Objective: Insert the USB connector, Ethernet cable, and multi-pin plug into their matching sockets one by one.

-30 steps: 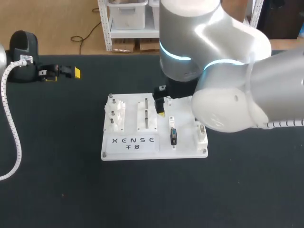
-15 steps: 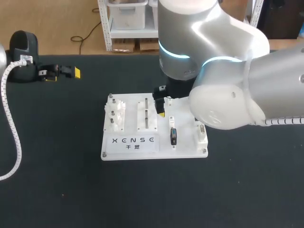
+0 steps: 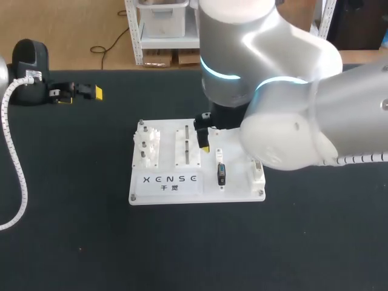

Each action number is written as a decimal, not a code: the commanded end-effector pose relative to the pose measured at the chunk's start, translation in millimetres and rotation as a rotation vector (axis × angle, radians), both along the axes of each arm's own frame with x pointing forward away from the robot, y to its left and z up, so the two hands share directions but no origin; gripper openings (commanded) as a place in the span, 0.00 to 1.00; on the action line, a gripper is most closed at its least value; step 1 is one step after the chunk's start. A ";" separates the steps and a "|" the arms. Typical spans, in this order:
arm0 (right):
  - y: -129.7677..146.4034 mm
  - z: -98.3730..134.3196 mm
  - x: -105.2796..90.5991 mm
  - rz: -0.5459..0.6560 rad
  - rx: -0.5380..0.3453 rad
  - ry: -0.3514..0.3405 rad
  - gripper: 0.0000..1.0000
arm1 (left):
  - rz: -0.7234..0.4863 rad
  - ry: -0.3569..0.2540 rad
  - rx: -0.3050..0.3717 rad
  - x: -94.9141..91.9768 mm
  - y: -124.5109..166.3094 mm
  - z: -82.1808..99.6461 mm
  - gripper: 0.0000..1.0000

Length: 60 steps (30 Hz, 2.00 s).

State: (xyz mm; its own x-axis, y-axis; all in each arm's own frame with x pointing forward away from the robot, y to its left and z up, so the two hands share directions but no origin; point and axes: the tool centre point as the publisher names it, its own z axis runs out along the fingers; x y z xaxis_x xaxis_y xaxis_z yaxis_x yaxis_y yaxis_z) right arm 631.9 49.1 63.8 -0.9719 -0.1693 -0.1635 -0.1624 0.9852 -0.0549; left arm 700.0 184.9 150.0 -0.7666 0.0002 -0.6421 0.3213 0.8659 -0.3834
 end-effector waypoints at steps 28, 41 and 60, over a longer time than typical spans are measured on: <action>17.7 -40.6 -33.4 -0.148 0.001 0.085 1.00 | 0.000 0.000 0.000 0.0 0.0 0.0 1.00; 14.6 -44.7 -35.4 -0.179 0.028 0.119 0.45 | 0.000 0.000 0.000 0.0 0.0 0.0 1.00; 8.3 -50.5 -43.5 -0.193 0.045 0.158 0.31 | 0.000 0.000 0.000 0.0 0.0 0.0 1.00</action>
State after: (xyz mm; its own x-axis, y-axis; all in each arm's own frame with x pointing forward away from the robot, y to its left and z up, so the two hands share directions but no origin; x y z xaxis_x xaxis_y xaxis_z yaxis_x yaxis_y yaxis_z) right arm 588.1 58.1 13.9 -0.9995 0.0276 -0.0124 0.0276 0.9996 -0.0019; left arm 700.0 184.9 150.0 -0.7666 0.0002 -0.6421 0.3213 0.8659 -0.3834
